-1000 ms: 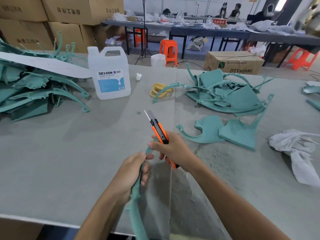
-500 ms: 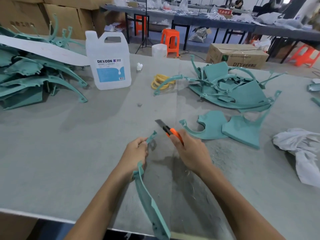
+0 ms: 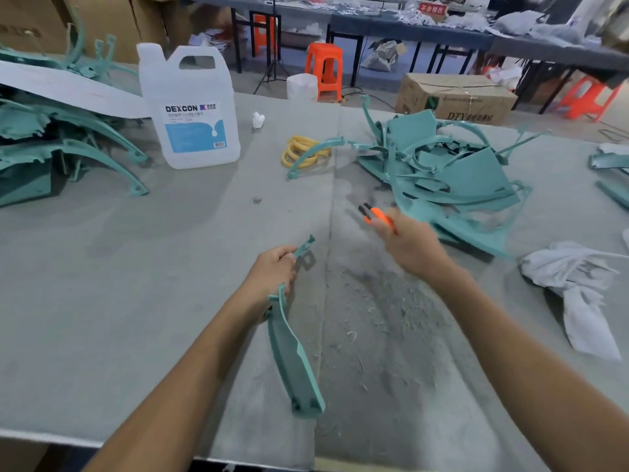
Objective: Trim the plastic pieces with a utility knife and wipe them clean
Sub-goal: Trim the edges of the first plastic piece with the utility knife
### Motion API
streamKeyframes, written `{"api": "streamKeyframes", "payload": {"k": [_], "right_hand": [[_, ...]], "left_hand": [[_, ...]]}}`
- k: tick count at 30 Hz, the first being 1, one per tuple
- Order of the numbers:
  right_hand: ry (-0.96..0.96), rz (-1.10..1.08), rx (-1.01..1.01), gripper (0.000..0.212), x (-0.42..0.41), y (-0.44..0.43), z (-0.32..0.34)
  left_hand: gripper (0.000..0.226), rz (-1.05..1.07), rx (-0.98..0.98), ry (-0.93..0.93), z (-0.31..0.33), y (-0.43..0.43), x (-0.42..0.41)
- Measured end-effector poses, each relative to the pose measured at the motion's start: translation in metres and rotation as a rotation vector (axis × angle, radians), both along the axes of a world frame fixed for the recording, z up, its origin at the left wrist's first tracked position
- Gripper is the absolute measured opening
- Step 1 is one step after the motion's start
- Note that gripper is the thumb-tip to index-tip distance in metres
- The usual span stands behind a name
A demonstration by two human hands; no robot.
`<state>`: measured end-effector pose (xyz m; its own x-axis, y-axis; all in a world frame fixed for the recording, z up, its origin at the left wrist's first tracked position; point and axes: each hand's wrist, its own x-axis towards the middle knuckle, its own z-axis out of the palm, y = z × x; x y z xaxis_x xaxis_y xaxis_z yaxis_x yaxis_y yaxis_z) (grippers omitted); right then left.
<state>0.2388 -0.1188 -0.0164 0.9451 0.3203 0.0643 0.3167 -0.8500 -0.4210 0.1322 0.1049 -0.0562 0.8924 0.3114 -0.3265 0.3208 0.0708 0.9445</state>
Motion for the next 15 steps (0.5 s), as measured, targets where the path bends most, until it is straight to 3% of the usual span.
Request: {"api": "streamKeyframes", "payload": {"k": [8, 15], "right_hand": [[-0.007, 0.184, -0.160, 0.036, -0.057, 0.036, -0.029], [0.010, 0.150, -0.173, 0.036, -0.060, 0.042, -0.029]], "left_hand": [[0.024, 0.090, -0.004, 0.054, -0.004, -0.003, 0.005], [0.021, 0.076, -0.009, 0.075, 0.001, -0.002, 0.002]]}}
